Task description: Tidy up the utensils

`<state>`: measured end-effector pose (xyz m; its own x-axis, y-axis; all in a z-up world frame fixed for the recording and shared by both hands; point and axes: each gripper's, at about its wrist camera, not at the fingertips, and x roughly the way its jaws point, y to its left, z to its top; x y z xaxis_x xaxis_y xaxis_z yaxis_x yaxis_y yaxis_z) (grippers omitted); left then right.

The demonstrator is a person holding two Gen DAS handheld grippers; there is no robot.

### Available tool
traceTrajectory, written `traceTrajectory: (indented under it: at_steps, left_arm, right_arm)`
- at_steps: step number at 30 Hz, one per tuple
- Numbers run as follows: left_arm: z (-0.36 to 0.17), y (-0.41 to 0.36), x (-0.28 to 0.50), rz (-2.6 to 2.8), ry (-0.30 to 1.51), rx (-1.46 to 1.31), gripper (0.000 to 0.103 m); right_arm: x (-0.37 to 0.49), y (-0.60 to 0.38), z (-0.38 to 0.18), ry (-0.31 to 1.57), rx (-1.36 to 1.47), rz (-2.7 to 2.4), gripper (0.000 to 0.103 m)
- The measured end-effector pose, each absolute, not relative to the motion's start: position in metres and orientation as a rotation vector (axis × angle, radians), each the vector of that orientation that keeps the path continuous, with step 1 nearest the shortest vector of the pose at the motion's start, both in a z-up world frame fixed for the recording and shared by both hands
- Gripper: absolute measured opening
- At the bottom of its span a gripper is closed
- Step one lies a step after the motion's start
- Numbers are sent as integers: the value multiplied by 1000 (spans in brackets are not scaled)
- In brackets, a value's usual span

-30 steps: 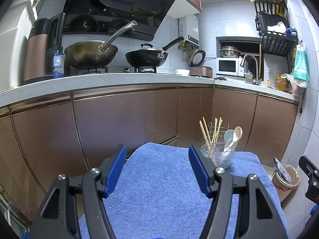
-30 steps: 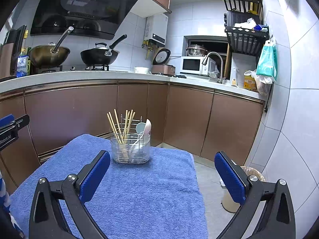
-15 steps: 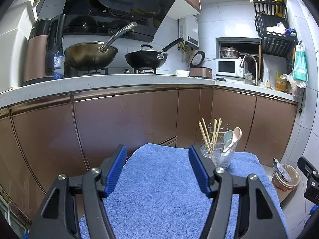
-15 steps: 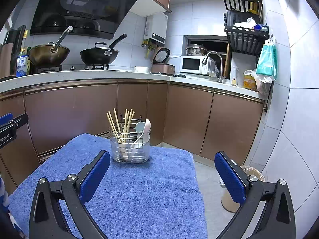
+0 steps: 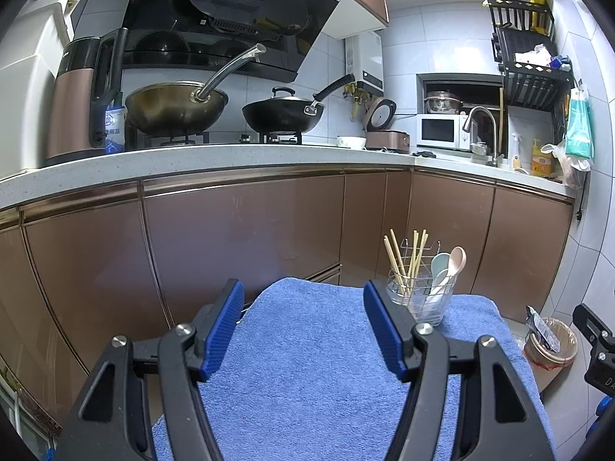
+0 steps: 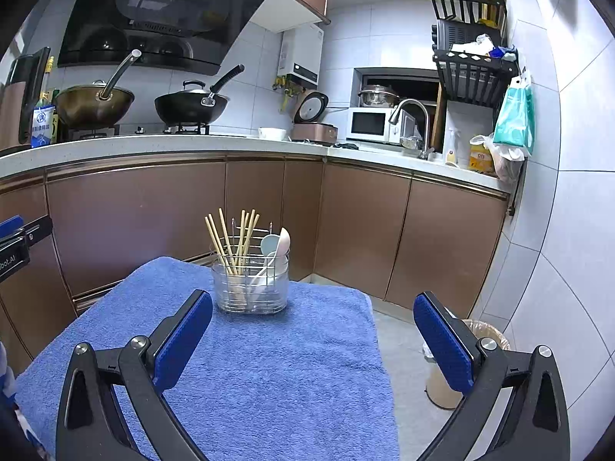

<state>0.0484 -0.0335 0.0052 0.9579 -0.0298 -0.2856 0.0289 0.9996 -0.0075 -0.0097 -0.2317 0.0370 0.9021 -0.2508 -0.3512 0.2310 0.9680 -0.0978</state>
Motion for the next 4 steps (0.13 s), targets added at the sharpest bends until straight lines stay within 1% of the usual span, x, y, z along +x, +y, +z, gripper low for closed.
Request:
traceTrajectory:
  at_steps: [4]
  left_arm:
    - [9, -34, 49, -29, 292, -6, 63]
  right_arm:
    - [-10, -232, 37, 370, -54, -250, 103]
